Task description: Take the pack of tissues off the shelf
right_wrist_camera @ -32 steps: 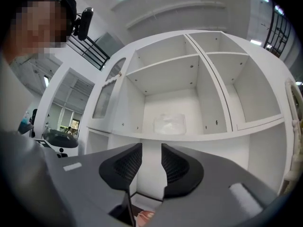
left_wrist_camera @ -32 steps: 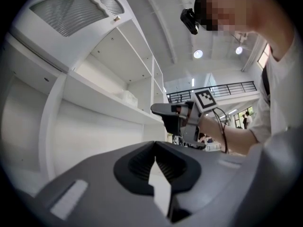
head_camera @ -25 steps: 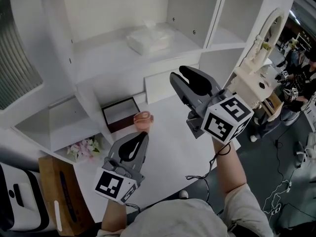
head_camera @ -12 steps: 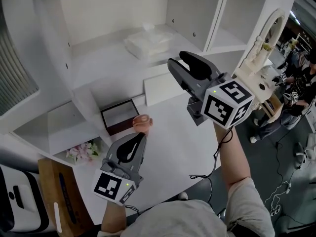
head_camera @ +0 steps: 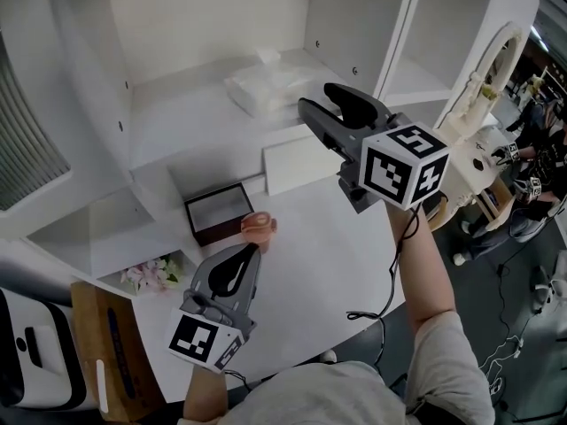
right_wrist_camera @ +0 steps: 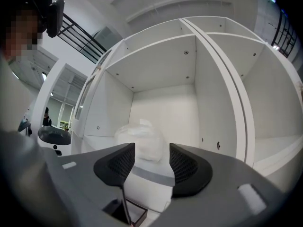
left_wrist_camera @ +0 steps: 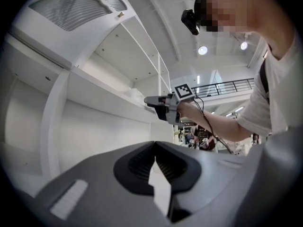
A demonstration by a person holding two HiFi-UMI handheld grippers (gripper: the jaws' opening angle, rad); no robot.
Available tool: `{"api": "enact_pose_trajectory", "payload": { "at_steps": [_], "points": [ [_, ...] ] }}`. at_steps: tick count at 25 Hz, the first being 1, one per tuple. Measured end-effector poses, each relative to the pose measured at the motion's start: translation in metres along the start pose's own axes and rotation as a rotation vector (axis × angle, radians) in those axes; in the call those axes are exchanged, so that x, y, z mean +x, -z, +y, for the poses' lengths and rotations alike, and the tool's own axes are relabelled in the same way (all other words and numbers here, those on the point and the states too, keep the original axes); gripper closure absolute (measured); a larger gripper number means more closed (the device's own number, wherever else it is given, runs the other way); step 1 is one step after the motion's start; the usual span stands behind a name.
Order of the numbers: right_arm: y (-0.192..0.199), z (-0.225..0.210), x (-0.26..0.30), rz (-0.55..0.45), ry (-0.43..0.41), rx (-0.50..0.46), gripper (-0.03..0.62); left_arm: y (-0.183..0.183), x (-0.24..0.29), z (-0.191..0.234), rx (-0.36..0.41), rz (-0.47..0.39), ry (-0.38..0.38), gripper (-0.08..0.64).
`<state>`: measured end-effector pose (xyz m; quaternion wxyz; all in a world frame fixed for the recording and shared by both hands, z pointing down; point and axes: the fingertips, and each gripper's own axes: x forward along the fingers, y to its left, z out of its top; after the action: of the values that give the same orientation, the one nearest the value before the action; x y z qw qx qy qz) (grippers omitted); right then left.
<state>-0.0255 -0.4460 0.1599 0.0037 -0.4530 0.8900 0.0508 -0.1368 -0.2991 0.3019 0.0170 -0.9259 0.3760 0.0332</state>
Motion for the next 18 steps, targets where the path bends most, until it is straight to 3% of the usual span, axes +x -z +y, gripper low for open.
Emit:
{"api": "enact_pose_trajectory", "payload": {
  "at_steps": [9, 10, 14, 18],
  "points": [
    [0.003, -0.004, 0.017, 0.105, 0.019, -0.071, 0.381, 0.0, -0.003, 0.006, -0.013, 0.004, -0.044, 0.559],
    [0.002, -0.005, 0.017, 0.102, 0.02, -0.069, 0.397, 0.0, -0.003, 0.007, -0.014, 0.004, -0.045, 0.56],
    [-0.002, 0.0, 0.016, 0.073, -0.013, -0.035, 0.577, 0.002, -0.002, 0.004, -0.01, 0.006, -0.038, 0.558],
    [-0.004, 0.008, 0.009, 0.042, -0.027, -0.04, 0.592, 0.001, -0.004, 0.001, -0.003, 0.007, -0.033, 0.558]
  ]
}}
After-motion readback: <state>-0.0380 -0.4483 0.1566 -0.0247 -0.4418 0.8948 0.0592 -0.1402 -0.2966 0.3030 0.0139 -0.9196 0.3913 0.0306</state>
